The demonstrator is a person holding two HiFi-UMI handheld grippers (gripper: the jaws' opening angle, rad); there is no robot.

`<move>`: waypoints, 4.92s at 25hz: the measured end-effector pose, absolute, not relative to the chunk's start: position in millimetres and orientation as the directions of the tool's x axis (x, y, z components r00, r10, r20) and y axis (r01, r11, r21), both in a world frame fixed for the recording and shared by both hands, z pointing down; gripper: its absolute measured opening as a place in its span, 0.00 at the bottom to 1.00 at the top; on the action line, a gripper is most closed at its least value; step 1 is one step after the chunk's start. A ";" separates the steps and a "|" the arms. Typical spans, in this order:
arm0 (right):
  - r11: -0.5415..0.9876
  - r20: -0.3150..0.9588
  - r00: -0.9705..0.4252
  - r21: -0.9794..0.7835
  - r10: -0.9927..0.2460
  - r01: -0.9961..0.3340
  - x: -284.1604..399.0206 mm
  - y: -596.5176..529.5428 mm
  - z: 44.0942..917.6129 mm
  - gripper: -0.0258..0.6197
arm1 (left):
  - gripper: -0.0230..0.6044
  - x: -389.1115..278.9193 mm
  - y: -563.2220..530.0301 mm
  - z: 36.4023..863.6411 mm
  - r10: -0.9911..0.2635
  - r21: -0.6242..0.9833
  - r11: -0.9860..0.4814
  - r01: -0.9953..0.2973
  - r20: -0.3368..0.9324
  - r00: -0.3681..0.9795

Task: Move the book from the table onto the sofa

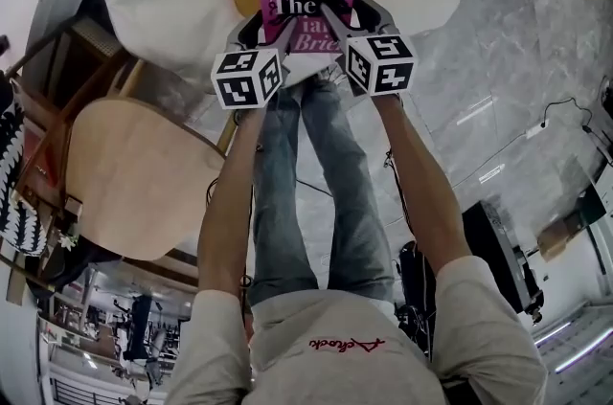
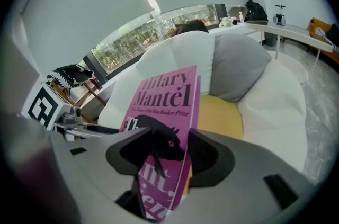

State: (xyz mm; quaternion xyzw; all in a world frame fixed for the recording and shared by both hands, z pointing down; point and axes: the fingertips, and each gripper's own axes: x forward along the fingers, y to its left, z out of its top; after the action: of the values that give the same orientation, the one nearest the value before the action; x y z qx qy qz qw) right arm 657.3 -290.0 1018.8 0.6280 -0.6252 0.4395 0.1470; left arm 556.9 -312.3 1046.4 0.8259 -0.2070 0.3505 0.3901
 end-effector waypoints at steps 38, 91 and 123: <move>-0.222 0.797 -0.197 -0.381 -0.570 -0.898 672.5 -312.0 1142.4 0.38 | 0.48 567.1 -332.2 1160.7 -0.019 0.465 -0.617 -0.636 0.798 0.602; -0.141 0.253 0.107 -0.119 -0.961 -0.983 711.2 -332.1 470.2 0.05 | 0.05 594.5 -412.3 482.4 -0.363 0.175 -0.891 -0.419 0.280 0.889; -0.192 0.013 0.192 -0.007 -0.981 -0.981 743.1 -309.0 312.8 0.05 | 0.05 602.9 -429.4 317.2 -0.396 0.035 -0.917 -0.398 0.049 0.917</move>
State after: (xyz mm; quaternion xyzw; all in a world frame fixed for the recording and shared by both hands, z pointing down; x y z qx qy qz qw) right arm 743.1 -309.0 312.8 0.7721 -0.6355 0.0070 0.0013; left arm 602.9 -429.4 317.2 0.9787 -0.2029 0.0206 0.0223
